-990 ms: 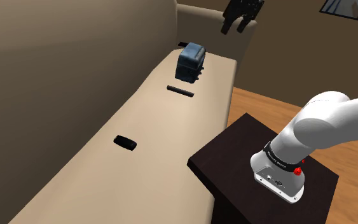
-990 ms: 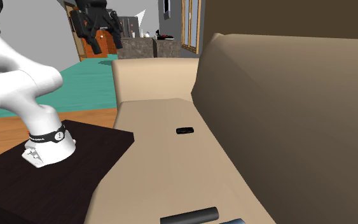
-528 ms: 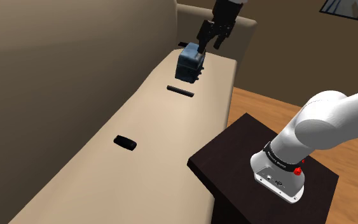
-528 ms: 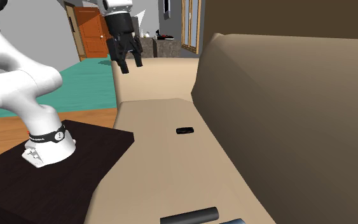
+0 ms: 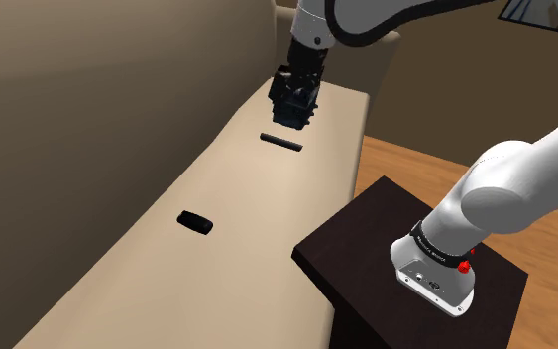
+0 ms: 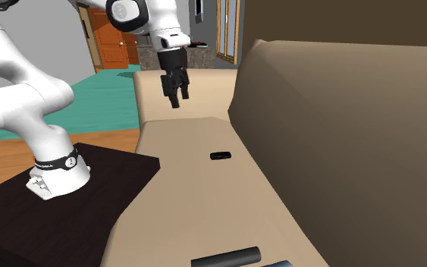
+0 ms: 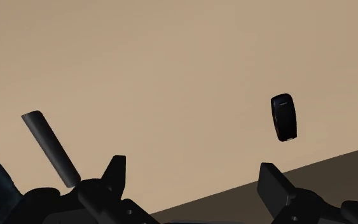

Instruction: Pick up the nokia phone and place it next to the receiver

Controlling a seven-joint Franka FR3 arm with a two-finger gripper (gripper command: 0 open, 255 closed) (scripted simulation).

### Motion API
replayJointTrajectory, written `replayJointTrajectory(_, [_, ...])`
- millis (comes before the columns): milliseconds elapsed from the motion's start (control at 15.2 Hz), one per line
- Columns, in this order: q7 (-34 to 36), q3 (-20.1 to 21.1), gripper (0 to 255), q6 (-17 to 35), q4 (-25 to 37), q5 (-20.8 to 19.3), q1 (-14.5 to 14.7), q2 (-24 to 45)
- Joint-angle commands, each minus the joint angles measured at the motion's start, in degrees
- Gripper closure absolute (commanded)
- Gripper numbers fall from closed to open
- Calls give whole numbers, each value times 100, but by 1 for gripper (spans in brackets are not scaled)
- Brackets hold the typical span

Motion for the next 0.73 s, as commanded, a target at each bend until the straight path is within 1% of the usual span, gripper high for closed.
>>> replayJointTrajectory(0, [134, 174, 0, 251, 118, -88, 17, 407])
replayJointTrajectory(330, [538, 559, 0, 828, 373, -465, 59, 1389])
replayJointTrajectory(660, [1086, 818, 0, 1267, 781, -1110, 170, 2463])
